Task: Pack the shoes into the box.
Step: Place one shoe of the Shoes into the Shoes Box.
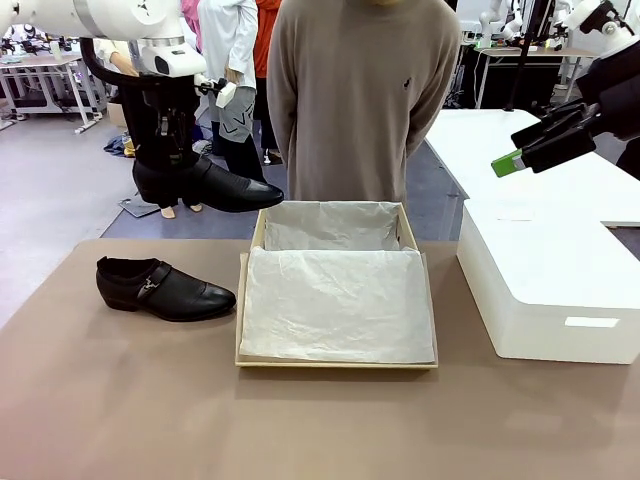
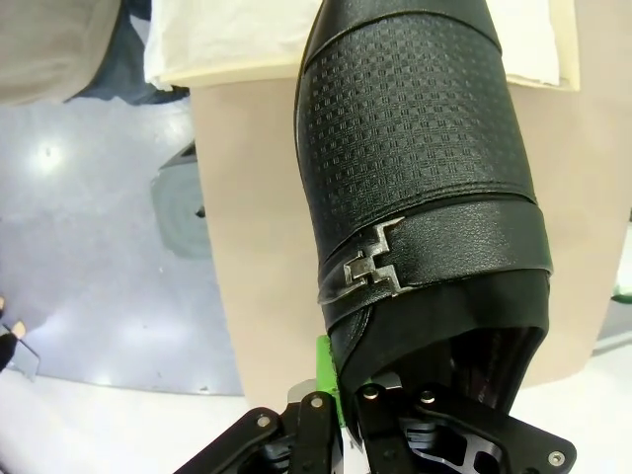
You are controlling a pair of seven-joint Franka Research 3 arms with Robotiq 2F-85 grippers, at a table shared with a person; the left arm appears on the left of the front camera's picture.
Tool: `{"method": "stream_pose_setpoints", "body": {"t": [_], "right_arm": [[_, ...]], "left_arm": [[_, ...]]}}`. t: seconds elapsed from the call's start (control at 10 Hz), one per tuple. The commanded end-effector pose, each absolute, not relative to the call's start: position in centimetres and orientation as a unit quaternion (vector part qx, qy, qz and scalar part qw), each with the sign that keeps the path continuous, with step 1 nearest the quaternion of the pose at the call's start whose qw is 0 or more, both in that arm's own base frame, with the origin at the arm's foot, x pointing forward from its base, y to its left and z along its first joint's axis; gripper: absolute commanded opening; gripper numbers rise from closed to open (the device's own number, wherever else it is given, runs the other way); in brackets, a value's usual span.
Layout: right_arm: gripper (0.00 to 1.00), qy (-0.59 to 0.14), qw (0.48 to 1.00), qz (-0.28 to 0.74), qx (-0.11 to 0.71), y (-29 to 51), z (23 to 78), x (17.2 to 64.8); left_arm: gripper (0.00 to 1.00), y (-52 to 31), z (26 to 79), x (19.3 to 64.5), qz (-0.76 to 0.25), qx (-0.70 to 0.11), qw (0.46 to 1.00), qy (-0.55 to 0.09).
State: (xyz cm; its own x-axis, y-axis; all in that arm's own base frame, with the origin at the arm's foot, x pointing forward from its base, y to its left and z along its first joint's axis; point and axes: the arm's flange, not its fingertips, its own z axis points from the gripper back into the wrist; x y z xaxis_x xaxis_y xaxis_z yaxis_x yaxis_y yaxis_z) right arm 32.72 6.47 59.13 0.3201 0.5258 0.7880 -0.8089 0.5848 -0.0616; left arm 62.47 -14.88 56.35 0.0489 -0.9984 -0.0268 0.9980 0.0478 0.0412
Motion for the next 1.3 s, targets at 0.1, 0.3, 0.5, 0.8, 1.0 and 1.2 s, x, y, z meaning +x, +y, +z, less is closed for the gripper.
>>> {"method": "stream_pose_setpoints", "body": {"t": [0.1, 0.3, 0.5, 0.8, 1.0, 1.2], "right_arm": [[1.0, -0.407, 0.79, 0.421, 0.183, 6.5, 59.1, 32.8], [1.0, -0.407, 0.79, 0.421, 0.183, 6.5, 59.1, 32.8], [1.0, -0.407, 0.79, 0.421, 0.183, 6.5, 59.1, 32.8], [1.0, -0.407, 0.79, 0.421, 0.183, 6.5, 59.1, 32.8], [1.0, -0.407, 0.79, 0.421, 0.183, 6.5, 59.1, 32.8], [1.0, -0.407, 0.79, 0.421, 0.183, 6.5, 59.1, 32.8]], "left_arm": [[0.0, -18.8, 58.0, 63.8, -0.672, 0.002, 0.74, -0.016], [0.0, -22.0, 58.1, 64.8, -0.677, -0.011, 0.736, -0.016], [0.0, -25.1, 57.8, 65.5, -0.673, -0.015, 0.74, -0.013], [0.0, -30.1, 56.6, 66.0, -0.685, -0.04, 0.728, -0.01], [0.0, -32.7, 55.6, 65.8, -0.678, -0.042, 0.734, -0.005], [0.0, -33.6, 54.8, 65.7, -0.676, -0.043, 0.736, 0.0]]}}
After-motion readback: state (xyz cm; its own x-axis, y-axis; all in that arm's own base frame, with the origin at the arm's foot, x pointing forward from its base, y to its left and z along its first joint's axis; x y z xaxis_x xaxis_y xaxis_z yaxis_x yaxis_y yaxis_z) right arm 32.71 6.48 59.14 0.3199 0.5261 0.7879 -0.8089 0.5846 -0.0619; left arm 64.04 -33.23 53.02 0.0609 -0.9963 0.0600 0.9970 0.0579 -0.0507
